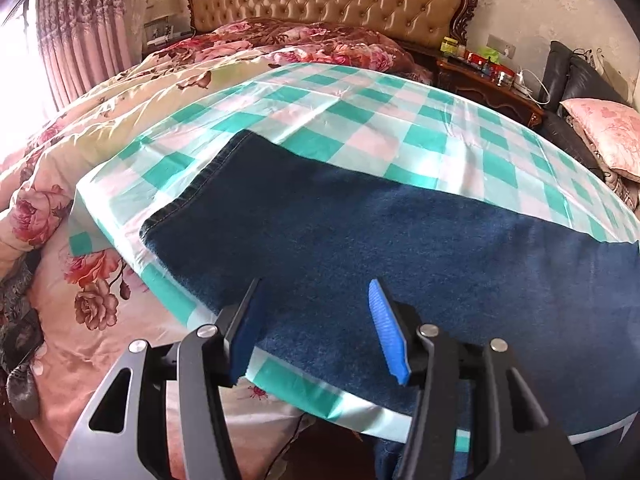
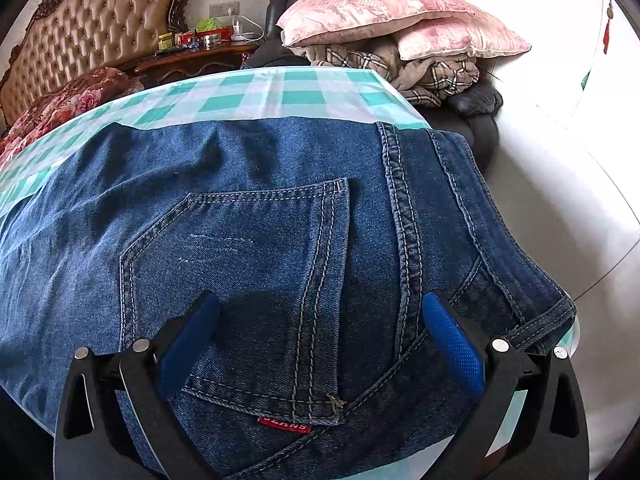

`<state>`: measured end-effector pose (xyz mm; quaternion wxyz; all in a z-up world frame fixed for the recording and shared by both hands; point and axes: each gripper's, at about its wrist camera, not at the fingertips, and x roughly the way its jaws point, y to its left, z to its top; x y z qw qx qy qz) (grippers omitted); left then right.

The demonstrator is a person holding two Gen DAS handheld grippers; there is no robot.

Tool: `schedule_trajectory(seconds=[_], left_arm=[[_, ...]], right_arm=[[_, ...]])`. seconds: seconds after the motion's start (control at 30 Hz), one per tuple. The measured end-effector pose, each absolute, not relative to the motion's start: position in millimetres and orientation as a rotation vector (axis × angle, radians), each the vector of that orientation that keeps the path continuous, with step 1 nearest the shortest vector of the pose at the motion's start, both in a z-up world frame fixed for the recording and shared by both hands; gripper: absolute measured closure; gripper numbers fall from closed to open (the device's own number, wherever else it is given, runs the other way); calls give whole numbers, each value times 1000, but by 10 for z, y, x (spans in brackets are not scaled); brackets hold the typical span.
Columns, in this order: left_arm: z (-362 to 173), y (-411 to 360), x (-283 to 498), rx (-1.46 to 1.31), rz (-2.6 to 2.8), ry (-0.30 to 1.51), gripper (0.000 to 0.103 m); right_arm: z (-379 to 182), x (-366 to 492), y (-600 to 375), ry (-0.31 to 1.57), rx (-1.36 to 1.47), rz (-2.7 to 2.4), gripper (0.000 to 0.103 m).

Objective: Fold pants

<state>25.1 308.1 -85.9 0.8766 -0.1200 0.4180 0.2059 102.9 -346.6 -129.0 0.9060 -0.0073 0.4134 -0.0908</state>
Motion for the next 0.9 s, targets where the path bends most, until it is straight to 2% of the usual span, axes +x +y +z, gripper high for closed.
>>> schedule_trajectory(seconds=[0.43,0.57,0.67,0.9], left_arm=[[-883,3107,194,-260,437,879,48],[-944,3136,183,-254,450,898,43],[-1058,3224,174,-228,499,951,43],[-972,3483,-32,-286,589,918,43]], right_arm=[[-1291,1026,-3464,855,-14,-187,5],[-1297,1027,-3462,856,-14,-187,5],[-1294,1027,-3467,855,-17,-185,5],[-1298,1026,-3470,856,-15,-188,5]])
